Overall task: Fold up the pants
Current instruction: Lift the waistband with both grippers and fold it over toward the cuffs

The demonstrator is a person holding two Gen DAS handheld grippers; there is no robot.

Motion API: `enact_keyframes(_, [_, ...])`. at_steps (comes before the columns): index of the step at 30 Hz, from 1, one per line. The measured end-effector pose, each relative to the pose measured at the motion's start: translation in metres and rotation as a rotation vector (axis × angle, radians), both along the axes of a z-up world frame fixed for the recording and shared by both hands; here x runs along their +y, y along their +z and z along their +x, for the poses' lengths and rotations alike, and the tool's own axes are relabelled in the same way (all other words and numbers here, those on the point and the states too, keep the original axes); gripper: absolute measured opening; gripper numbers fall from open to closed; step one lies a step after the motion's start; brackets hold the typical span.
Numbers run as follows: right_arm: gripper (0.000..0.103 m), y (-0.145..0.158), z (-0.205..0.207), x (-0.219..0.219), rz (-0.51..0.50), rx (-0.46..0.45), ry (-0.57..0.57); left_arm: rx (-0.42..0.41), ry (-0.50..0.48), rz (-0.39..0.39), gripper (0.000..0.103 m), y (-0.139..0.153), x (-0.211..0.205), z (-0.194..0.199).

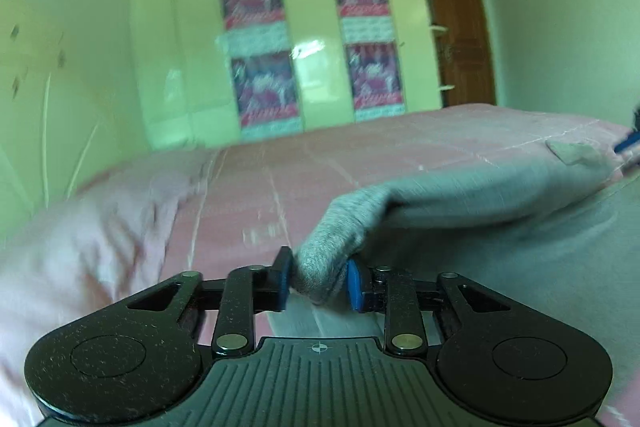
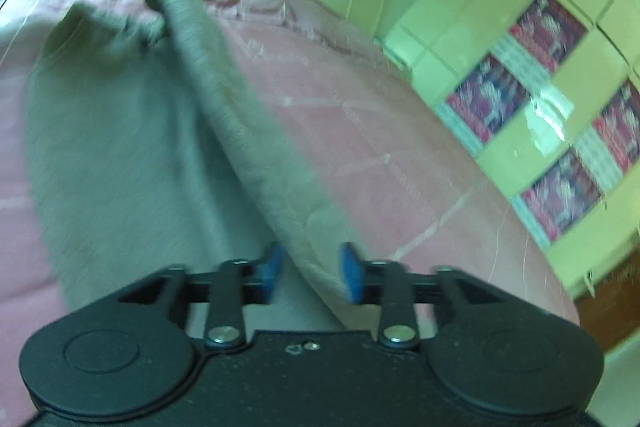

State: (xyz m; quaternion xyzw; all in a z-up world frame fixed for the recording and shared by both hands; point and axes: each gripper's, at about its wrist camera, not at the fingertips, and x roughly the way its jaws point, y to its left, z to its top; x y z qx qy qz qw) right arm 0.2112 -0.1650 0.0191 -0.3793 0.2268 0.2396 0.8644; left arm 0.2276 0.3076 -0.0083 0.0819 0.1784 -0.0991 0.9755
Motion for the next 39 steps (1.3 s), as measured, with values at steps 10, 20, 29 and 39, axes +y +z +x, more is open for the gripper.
enact_keyframes(10, [0.031, 0.003, -0.029, -0.051, 0.611, 0.156, -0.462, 0.199, 0.436, -0.399, 0.046, -0.027, 0.002, -0.083])
enact_keyframes(20, [0.029, -0.029, 0.025, -0.093, 1.110, 0.420, -0.778, 0.376, 0.449, -0.867, 0.059, -0.050, -0.006, -0.030])
enact_keyframes(29, [0.028, -0.064, 0.081, -0.101, 1.207, 0.538, -0.919, 0.419, 0.513, -1.085, 0.059, -0.070, 0.015, 0.001])
enact_keyframes(39, [0.001, -0.014, 0.059, -0.099, 1.135, 0.369, -0.733, 0.345, 0.409, -0.973, 0.020, -0.034, 0.016, 0.015])
